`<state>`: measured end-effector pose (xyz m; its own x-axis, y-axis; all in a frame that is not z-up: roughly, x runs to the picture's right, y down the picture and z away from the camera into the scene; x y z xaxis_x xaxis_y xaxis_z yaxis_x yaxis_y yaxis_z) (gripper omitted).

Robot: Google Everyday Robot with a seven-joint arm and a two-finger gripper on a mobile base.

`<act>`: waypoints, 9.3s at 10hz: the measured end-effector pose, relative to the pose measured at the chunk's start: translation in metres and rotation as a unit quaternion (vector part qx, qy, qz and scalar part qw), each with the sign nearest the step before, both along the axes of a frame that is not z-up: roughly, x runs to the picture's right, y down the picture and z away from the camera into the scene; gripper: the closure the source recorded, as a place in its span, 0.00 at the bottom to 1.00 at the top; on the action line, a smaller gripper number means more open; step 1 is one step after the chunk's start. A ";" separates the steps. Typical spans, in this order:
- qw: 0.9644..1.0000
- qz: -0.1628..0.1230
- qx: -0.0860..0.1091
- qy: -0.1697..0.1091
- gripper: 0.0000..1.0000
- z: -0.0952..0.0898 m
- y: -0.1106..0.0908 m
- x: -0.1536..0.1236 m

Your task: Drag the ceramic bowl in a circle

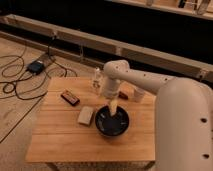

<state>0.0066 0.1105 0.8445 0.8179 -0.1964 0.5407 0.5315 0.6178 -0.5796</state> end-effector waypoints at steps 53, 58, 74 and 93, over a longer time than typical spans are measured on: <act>0.977 0.048 -0.032 0.204 1.00 -0.135 0.150 0.071; 0.987 0.025 -0.048 0.151 1.00 -0.137 0.138 0.006; 0.970 0.002 -0.128 0.208 1.00 -0.152 0.163 0.061; 0.962 -0.049 -0.139 0.229 1.00 -0.106 0.124 0.115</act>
<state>0.1214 0.2345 0.7388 0.9678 -0.1849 0.1706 0.2289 0.3654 -0.9023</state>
